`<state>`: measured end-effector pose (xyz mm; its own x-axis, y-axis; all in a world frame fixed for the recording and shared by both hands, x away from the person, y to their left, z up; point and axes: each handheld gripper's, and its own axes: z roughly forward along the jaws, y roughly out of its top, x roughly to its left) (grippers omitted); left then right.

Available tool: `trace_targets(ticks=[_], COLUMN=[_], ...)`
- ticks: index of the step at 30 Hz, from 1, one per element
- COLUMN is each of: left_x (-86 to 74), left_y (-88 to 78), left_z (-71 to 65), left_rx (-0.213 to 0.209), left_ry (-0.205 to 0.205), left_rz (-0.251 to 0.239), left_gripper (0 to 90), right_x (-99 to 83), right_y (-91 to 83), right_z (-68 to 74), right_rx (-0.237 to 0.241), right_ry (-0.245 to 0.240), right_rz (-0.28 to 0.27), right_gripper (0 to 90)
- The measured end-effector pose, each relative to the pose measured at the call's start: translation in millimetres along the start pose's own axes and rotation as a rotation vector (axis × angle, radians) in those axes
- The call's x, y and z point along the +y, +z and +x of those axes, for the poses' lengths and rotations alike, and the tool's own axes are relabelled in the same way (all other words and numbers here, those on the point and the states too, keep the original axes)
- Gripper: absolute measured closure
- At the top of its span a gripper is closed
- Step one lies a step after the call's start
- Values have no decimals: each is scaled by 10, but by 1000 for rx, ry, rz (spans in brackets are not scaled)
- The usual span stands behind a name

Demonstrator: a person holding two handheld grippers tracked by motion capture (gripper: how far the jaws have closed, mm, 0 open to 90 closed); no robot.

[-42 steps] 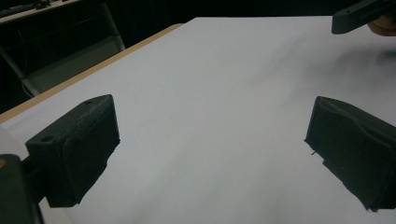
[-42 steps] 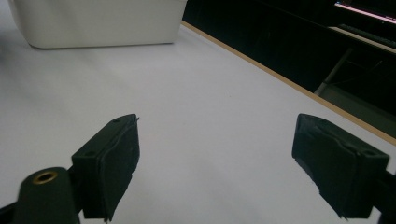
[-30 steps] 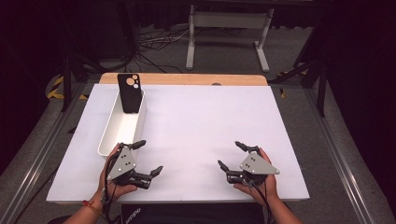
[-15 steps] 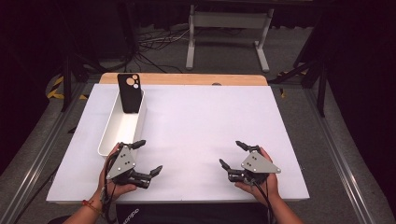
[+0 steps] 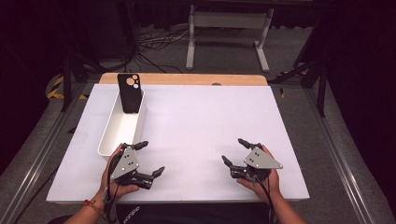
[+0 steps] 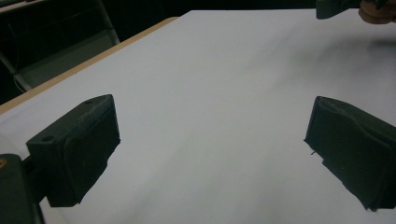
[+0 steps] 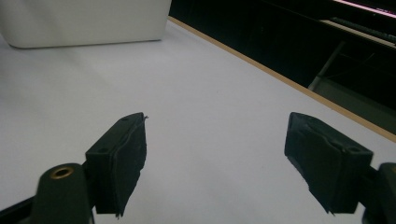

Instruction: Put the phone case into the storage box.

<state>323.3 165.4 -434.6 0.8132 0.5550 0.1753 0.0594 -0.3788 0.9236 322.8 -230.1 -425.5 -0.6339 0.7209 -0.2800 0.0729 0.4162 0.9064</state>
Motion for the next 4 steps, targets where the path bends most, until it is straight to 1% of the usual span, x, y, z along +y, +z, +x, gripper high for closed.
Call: trace_targets(ticks=[4], left_x=[8], left_y=[17], left_z=[-14], left_rx=[-3], left_ry=[-1], left_rz=[-1], left_gripper=[39], right_x=[-8], right_y=[8], right_z=[-2], right_rx=[-1], right_ry=[7], right_rz=[6], right_gripper=[218])
